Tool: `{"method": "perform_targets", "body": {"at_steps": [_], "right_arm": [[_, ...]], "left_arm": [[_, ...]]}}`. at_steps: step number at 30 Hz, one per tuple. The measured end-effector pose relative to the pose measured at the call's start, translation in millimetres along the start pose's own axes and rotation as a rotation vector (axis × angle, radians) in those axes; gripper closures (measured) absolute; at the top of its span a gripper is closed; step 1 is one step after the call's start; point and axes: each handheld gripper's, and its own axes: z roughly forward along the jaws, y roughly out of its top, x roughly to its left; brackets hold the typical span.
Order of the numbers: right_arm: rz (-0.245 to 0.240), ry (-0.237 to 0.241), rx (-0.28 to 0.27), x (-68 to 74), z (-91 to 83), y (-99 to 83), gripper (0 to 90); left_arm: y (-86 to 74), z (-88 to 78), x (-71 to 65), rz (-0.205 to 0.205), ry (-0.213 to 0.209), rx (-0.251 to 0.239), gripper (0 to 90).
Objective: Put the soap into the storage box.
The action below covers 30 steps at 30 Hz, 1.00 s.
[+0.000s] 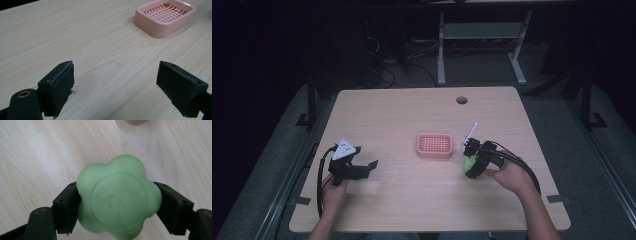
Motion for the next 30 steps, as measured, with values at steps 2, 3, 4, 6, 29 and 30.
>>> {"method": "perform_targets", "body": {"at_steps": [2,3,4,6,29,30], "right_arm": [[-0.005,0.002,-0.001,-0.7,-1.6,4.9,25.4],[-0.01,0.004,-0.001,-1.4,-2.5,7.7,25.4],[-0.013,0.004,-0.004,-1.9,-3.4,10.4,25.4],[-0.017,0.006,-0.009,-3.4,-5.2,15.7,25.4],[-0.031,0.029,-0.011,-13.4,-4.2,51.0,25.4],[-0.037,0.031,-0.011,-13.8,-4.4,55.1,25.4]], "left_arm": [[0.0,0.0,-0.1,0.0,0.0,0.0,14.4],[0.1,-0.2,-0.2,-0.001,-0.001,-0.001,14.4],[0.1,-0.3,-0.2,-0.001,-0.001,-0.002,14.4],[0.1,-0.3,-0.2,-0.002,-0.001,-0.003,14.4],[0.1,-0.6,0.6,-0.002,0.0,-0.006,14.4],[0.0,-0.7,0.7,-0.002,0.0,-0.008,14.3]]}}
